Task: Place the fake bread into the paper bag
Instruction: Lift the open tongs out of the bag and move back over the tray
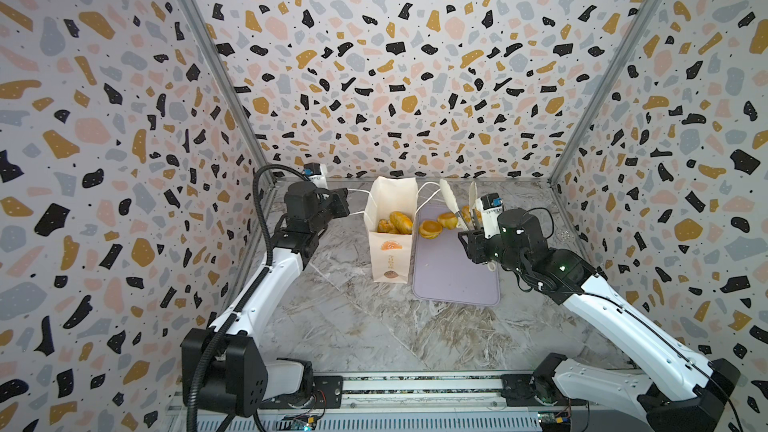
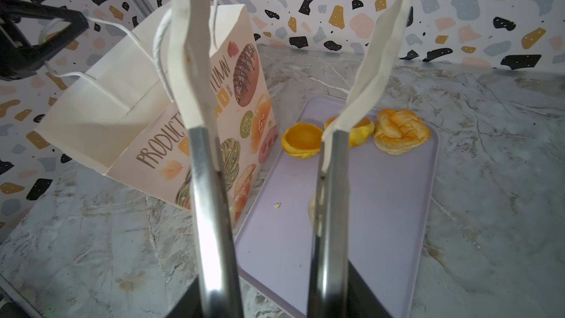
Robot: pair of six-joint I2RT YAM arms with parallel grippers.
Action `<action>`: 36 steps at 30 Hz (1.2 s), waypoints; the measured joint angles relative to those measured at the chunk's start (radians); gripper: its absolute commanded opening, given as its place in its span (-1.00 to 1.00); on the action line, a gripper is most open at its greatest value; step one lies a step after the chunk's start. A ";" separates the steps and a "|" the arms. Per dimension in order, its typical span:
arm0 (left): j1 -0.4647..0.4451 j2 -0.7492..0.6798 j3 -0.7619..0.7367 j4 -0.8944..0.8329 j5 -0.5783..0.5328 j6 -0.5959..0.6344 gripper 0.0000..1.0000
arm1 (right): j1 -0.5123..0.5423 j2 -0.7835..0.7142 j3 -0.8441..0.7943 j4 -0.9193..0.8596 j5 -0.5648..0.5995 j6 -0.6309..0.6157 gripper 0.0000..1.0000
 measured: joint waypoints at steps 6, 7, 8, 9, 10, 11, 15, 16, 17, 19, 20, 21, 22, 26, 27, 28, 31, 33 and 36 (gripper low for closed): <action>0.000 0.000 0.000 0.000 0.000 0.000 -1.00 | -0.005 0.037 -0.004 -0.026 0.015 0.002 0.04; 0.000 0.000 0.000 0.000 0.000 0.000 -1.00 | -0.005 0.045 -0.008 -0.026 0.015 0.002 0.04; 0.000 0.000 0.000 0.000 0.000 0.000 -1.00 | -0.004 0.051 -0.013 -0.026 0.017 0.002 0.04; 0.000 0.000 0.000 0.000 0.000 0.000 -1.00 | -0.005 0.054 -0.019 -0.027 0.019 0.002 0.04; 0.000 0.000 0.000 0.000 0.000 0.000 -1.00 | -0.004 0.055 -0.028 -0.026 0.023 0.002 0.05; 0.000 0.000 0.000 0.000 0.000 0.000 -1.00 | -0.005 0.056 -0.035 -0.027 0.027 0.002 0.05; 0.000 0.000 0.000 0.000 0.000 0.000 -1.00 | -0.013 0.055 -0.064 -0.026 0.037 0.002 0.05; 0.000 0.000 0.000 0.000 0.000 0.000 -1.00 | -0.016 0.055 -0.069 -0.026 0.037 0.002 0.05; 0.000 0.000 0.000 0.000 0.000 0.000 -1.00 | -0.019 0.054 -0.071 -0.026 0.037 0.002 0.05; 0.000 0.000 0.000 0.000 0.000 0.000 -1.00 | -0.027 0.047 -0.075 -0.024 0.037 0.003 0.05; 0.000 0.000 0.000 0.000 0.000 0.000 -1.00 | -0.032 0.042 -0.075 -0.023 0.037 0.005 0.05; 0.000 0.000 0.000 0.000 0.000 0.000 -1.00 | -0.037 0.035 -0.075 -0.023 0.037 0.005 0.05; 0.000 0.000 0.000 0.000 0.000 0.000 -1.00 | -0.043 0.026 -0.075 -0.023 0.037 0.006 0.05; 0.000 0.000 0.000 0.000 0.000 0.000 -1.00 | -0.062 -0.010 -0.075 -0.023 0.037 0.007 0.06; 0.000 0.000 0.000 0.000 0.000 0.000 -1.00 | -0.068 -0.016 -0.075 -0.024 0.037 0.008 0.06; 0.000 0.000 0.000 0.000 0.000 0.000 -1.00 | -0.074 -0.021 -0.075 -0.024 0.037 0.008 0.07; 0.000 0.000 0.000 0.000 0.000 0.000 -1.00 | -0.093 -0.031 -0.075 -0.035 0.051 0.002 0.07; 0.000 0.000 0.000 0.000 0.000 0.000 -1.00 | -0.105 -0.037 -0.075 -0.046 0.065 -0.005 0.07; 0.000 0.000 0.000 0.000 0.000 0.000 -1.00 | -0.115 -0.048 -0.088 -0.046 0.080 -0.014 0.07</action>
